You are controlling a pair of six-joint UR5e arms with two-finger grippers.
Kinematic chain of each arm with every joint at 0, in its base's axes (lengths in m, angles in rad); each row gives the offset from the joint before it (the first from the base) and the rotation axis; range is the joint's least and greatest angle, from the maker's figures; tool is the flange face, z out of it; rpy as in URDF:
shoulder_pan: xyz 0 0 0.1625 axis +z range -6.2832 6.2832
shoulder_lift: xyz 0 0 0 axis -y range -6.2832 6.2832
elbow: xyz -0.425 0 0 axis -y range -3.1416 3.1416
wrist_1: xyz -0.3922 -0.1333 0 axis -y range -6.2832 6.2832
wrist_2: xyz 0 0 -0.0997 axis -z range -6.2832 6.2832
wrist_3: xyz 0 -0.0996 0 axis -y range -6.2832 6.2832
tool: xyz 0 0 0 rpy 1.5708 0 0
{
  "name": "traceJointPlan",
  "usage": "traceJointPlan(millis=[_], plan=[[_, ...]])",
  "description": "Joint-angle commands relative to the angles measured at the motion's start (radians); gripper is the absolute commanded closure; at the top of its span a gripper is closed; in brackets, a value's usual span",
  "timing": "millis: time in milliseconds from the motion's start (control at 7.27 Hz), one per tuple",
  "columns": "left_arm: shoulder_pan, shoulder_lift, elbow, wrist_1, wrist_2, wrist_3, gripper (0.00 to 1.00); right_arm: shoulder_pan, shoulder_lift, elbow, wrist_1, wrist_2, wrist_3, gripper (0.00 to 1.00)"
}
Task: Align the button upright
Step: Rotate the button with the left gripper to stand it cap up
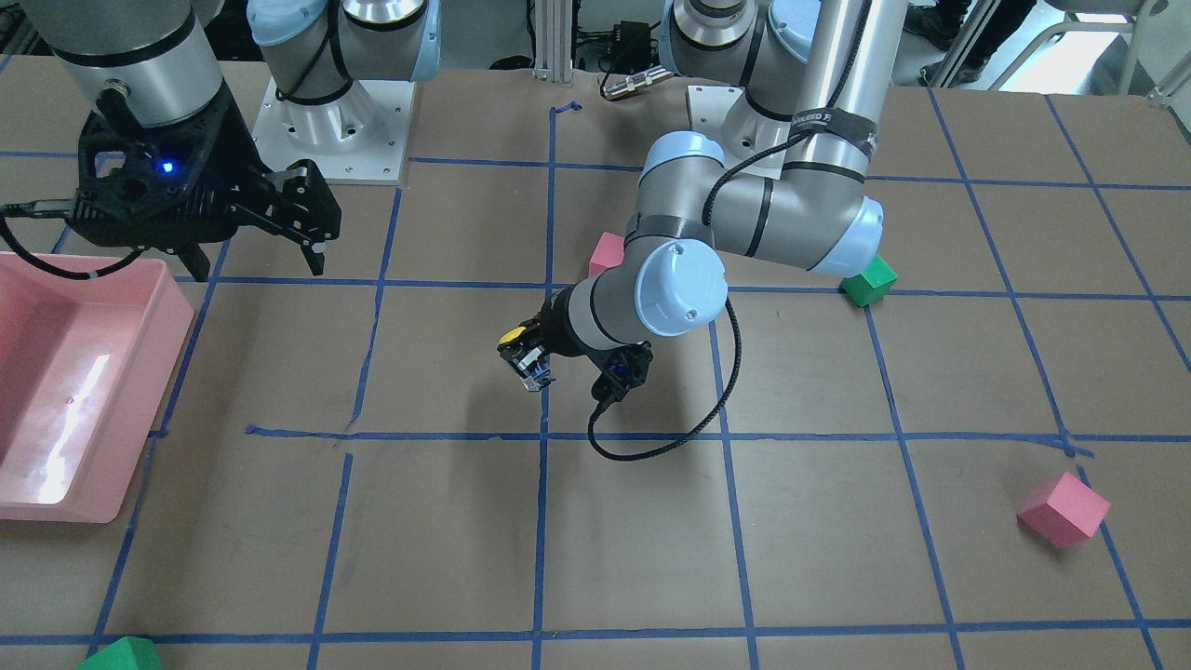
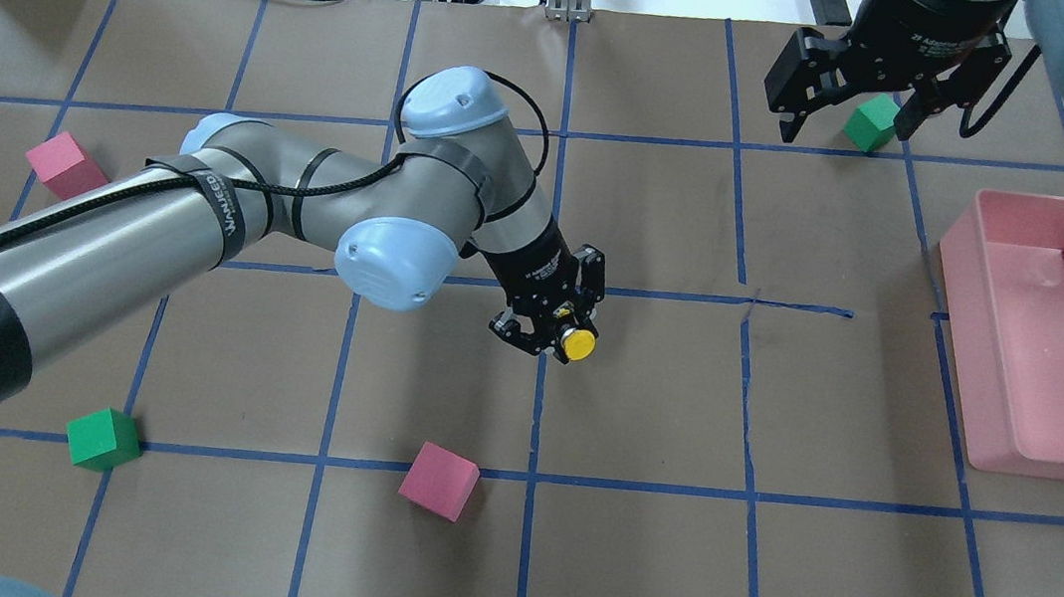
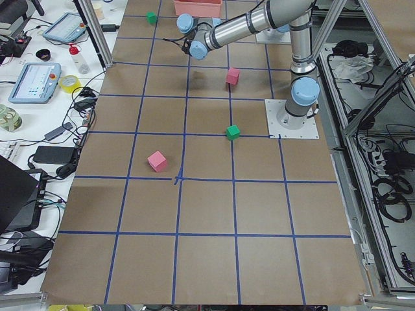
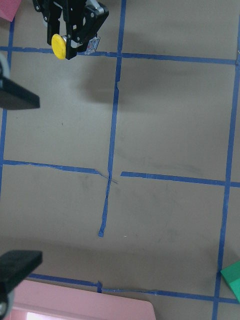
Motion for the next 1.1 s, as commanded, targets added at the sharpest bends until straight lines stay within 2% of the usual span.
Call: traceJointPlan(millis=[0, 138, 275, 412, 550, 688, 962], plan=[[0.094, -0.011, -0.047, -0.003, -0.170, 0.038, 1.00, -0.002, 0.000, 0.000, -0.012, -0.001, 0.000, 0.00], [0.140, -0.017, -0.102, -0.003, -0.294, 0.107, 1.00, -0.002, 0.002, 0.000, -0.012, -0.001, 0.000, 0.00], [0.171, -0.023, -0.146, -0.004, -0.351, 0.159, 1.00, 0.000, 0.000, 0.000, -0.012, 0.002, 0.000, 0.00], [0.174, -0.032, -0.157, -0.004, -0.364, 0.167, 1.00, 0.000, -0.001, 0.000, -0.011, 0.004, -0.002, 0.00], [0.177, -0.054, -0.164, -0.004, -0.431, 0.184, 1.00, 0.000, -0.001, -0.001, -0.012, 0.016, -0.003, 0.00], [0.182, -0.078, -0.167, -0.006, -0.456, 0.193, 1.00, 0.000, -0.004, -0.001, -0.011, 0.018, -0.006, 0.00], [0.187, -0.106, -0.167, -0.053, -0.457, 0.180, 1.00, 0.006, -0.006, -0.001, -0.011, 0.019, -0.002, 0.00]])
